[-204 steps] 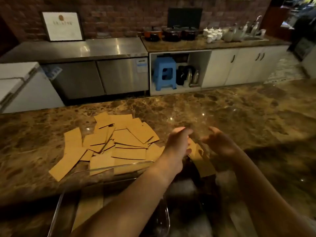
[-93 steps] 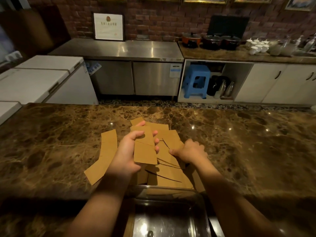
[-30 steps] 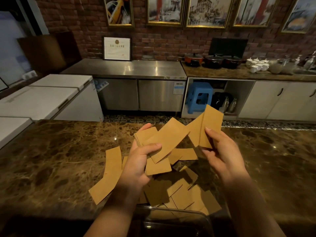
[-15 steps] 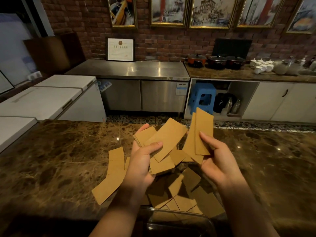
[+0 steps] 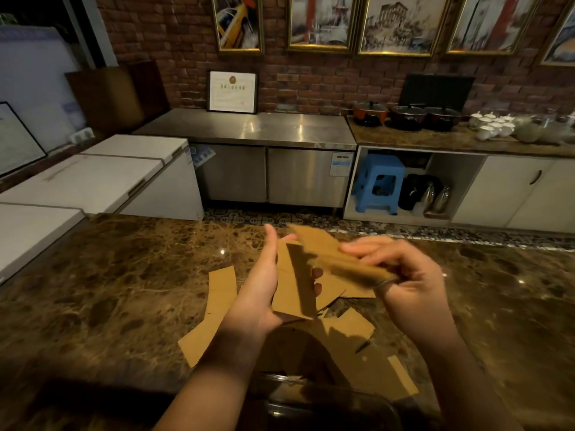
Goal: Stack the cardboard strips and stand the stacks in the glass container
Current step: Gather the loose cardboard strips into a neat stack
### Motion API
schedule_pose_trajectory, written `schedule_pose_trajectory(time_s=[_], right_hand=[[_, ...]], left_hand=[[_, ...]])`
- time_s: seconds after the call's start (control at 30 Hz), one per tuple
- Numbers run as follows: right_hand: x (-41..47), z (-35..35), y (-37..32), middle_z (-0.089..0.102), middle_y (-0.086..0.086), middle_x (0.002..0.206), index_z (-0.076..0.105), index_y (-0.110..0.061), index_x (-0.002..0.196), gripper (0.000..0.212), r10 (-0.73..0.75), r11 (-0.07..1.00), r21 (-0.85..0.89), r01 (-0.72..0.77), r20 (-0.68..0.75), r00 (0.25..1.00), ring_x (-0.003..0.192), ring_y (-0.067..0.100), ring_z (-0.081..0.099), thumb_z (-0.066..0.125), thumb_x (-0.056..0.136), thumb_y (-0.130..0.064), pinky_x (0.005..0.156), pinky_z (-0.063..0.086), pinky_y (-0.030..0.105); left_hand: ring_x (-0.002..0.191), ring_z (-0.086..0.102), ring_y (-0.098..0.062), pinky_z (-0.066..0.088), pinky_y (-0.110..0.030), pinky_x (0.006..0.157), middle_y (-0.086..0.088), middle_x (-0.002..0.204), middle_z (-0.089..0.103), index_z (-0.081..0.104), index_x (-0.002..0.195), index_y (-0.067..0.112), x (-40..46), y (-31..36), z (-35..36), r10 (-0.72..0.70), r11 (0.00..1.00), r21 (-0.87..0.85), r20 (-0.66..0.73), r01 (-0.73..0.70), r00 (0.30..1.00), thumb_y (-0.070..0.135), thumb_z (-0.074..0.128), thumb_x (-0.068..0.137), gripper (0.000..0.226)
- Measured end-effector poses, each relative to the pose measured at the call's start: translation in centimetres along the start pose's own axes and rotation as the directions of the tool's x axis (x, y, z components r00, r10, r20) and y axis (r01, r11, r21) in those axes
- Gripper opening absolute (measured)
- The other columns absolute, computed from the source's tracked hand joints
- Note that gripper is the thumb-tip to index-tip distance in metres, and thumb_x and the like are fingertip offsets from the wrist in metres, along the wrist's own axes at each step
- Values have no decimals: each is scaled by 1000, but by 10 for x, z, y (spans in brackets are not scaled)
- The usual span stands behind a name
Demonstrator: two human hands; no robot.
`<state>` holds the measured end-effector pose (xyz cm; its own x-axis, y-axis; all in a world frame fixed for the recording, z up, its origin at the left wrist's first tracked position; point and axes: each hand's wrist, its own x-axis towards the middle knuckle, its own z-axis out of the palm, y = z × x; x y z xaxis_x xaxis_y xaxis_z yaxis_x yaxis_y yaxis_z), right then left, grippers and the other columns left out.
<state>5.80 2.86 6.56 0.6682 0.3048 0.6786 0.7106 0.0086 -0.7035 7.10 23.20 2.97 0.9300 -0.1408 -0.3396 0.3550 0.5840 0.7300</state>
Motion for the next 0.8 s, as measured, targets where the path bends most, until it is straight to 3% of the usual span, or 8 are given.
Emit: schedule_pose_trajectory(time_s=[0.07, 0.13, 0.27, 0.37, 0.43, 0.5, 0.57, 0.8], right_hand=[[-2, 0, 1, 77, -3, 110, 71, -16, 92, 36, -43, 985, -158, 74, 190, 981, 116, 16, 67, 67, 75, 16, 95, 56, 34], [-4, 0, 3, 76, -2, 113, 72, -6, 90, 26, -54, 966, -227, 125, 293, 954, 119, 17, 65, 74, 72, 13, 96, 56, 39], [-9, -2, 10, 72, -9, 123, 72, -10, 92, 42, -41, 933, -325, 154, 330, 943, 125, 16, 60, 79, 64, 22, 98, 52, 49], [-14, -7, 15, 69, -13, 128, 69, -14, 94, 46, 63, 946, -323, 37, 293, 954, 126, 11, 59, 71, 68, 23, 100, 51, 36], [-16, -9, 16, 70, -15, 122, 67, -22, 96, 43, 233, 959, -208, -191, 200, 952, 116, 6, 64, 68, 79, 17, 93, 54, 24], [-16, -6, 11, 73, -12, 108, 68, -38, 99, 32, 374, 927, -40, -373, 63, 925, 97, 8, 71, 73, 86, -10, 76, 58, 22], [-15, -1, 9, 74, -9, 104, 68, -45, 105, 25, 502, 858, 171, -484, -81, 861, 92, 12, 73, 69, 83, -33, 68, 59, 22], [-1, 17, 9, 80, 0, 97, 64, -18, 116, 18, 775, 570, 596, -565, -164, 610, 88, 16, 77, 55, 100, -18, 64, 61, 25]], left_hand=[[102, 72, -38, 58, -55, 83, -17, 116, 73, 75, 113, 33, -3, 5, 2, 3, 1000, -9, 78, -2, 997, 67, 79, 63, 60], [95, 74, -34, 60, -49, 74, -18, 114, 74, 74, 114, 29, -4, 8, 5, 67, 996, -69, 147, -57, 987, 33, 89, 60, 57], [92, 73, -30, 60, -45, 73, -16, 114, 73, 62, 129, 27, -2, 9, 5, 219, 975, -91, 205, -204, 954, 1, 67, 75, 59], [100, 71, -38, 59, -51, 76, -20, 113, 72, 61, 129, 25, -1, 11, 4, 285, 927, -303, 194, -219, 939, -1, 55, 82, 54], [94, 73, -37, 58, -54, 76, -20, 106, 73, 62, 129, 28, 0, 14, 0, 315, 897, -369, 144, -244, 938, 3, 54, 88, 48], [80, 71, -31, 57, -51, 71, -16, 96, 73, 67, 123, 31, -1, 15, -4, 319, 895, -358, 99, -265, 943, 10, 55, 94, 38], [71, 66, -26, 55, -45, 64, -14, 91, 69, 70, 117, 32, -4, 13, -5, 294, 911, -325, 82, -253, 952, 17, 58, 93, 31], [74, 70, -23, 54, -38, 58, -11, 103, 73, 69, 116, 35, -10, 0, 7, 274, 961, 2, 86, -275, 958, 23, 68, 79, 39]])
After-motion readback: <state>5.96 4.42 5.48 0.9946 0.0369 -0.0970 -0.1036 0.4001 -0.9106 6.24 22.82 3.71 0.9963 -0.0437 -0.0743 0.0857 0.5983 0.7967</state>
